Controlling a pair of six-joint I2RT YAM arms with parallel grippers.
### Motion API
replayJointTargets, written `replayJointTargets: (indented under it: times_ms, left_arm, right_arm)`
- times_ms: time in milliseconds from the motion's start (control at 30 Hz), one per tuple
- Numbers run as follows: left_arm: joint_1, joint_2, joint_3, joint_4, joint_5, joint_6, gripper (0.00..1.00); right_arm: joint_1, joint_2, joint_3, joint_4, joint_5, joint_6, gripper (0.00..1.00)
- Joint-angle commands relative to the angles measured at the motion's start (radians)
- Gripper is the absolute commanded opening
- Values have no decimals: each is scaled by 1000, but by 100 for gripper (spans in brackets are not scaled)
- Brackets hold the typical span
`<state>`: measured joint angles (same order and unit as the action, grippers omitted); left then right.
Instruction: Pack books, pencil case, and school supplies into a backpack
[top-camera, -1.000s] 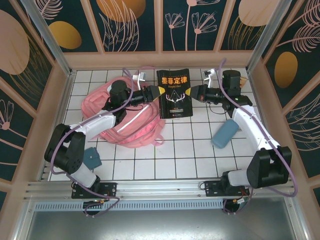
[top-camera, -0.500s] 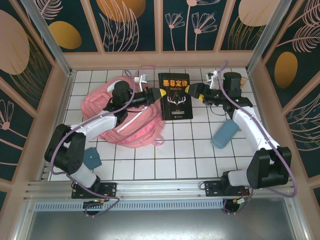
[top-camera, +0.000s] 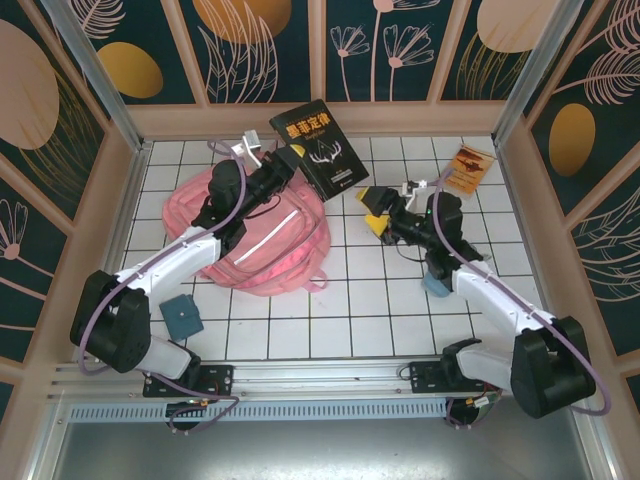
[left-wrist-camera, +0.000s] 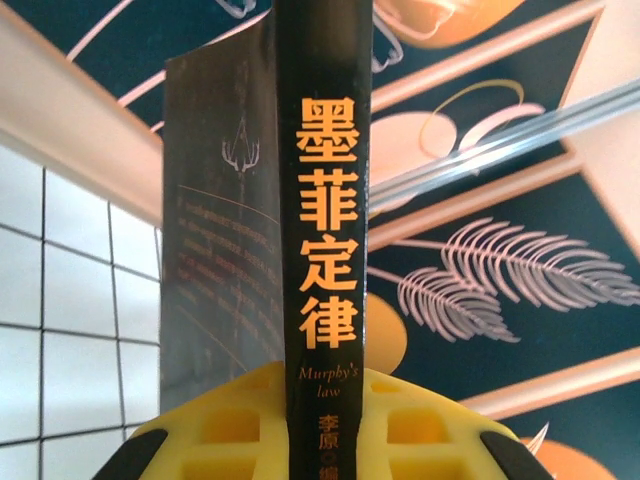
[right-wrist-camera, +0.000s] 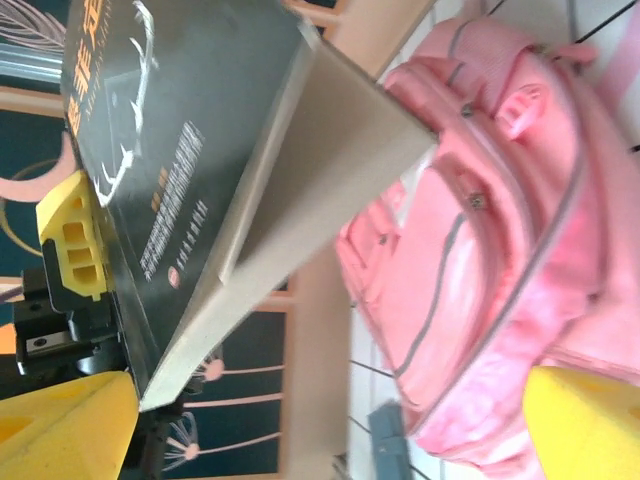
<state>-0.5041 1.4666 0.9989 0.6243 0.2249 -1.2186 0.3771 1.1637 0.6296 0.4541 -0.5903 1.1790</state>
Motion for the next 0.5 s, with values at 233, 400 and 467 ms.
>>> replayJointTargets:
  times_ms: [233, 400, 467]
  left_arm:
    - [0, -22, -14, 216, -83, -116, 0]
    - [0, -15, -20, 254, -95, -149, 0]
    - [0, -19, -20, 257, -99, -154, 0]
  right_arm:
    - [118, 120, 46, 470, 203, 295, 99]
    - [139, 254, 99, 607, 186, 449, 98]
    - [151, 312, 138, 655, 172, 491, 97]
